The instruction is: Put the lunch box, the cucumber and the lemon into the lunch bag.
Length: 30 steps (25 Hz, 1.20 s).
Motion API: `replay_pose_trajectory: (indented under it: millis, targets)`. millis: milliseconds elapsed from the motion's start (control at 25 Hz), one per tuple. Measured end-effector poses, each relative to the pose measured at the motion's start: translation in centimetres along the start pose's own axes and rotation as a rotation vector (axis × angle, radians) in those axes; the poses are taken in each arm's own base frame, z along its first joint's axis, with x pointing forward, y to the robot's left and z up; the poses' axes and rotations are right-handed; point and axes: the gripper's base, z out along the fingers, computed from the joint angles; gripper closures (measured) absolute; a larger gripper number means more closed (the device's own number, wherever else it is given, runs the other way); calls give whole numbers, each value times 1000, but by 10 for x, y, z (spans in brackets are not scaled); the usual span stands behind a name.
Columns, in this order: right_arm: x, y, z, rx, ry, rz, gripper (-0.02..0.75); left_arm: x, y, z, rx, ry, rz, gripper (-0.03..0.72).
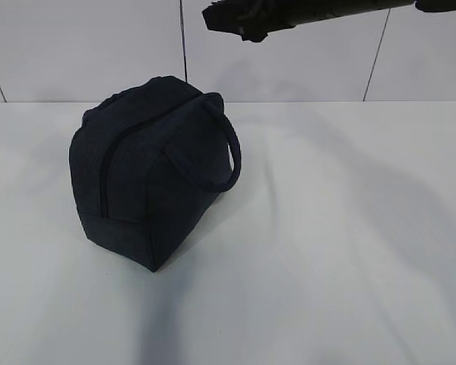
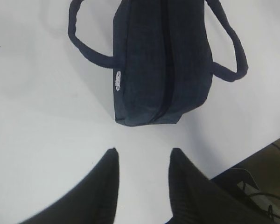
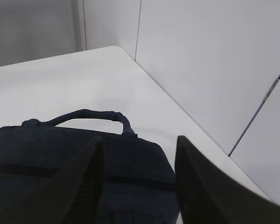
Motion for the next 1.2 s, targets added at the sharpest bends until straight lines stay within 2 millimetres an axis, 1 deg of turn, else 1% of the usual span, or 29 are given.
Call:
replay_pose_trajectory:
  millis: [80, 200, 480, 680, 1000, 1200]
  targets:
    - [1, 4, -5, -3, 8, -15, 367, 15, -4, -13, -5, -20, 5, 446]
    - [-3, 10, -17, 2, 6, -28, 367, 39, -10, -28, -9, -42, 10, 450]
    - [-17, 24, -46, 14, -17, -48, 367, 102, -23, -58, -13, -113, 22, 452]
    - [-20, 34, -63, 15, -21, -50, 367, 143, -31, -76, -20, -197, 36, 452]
    - [-10, 53, -84, 6, 2, -36, 367, 199, -38, -78, -29, -273, 50, 452]
    - [-9, 60, -96, 9, 1, -37, 368, 231, -41, -72, -36, -326, 58, 452]
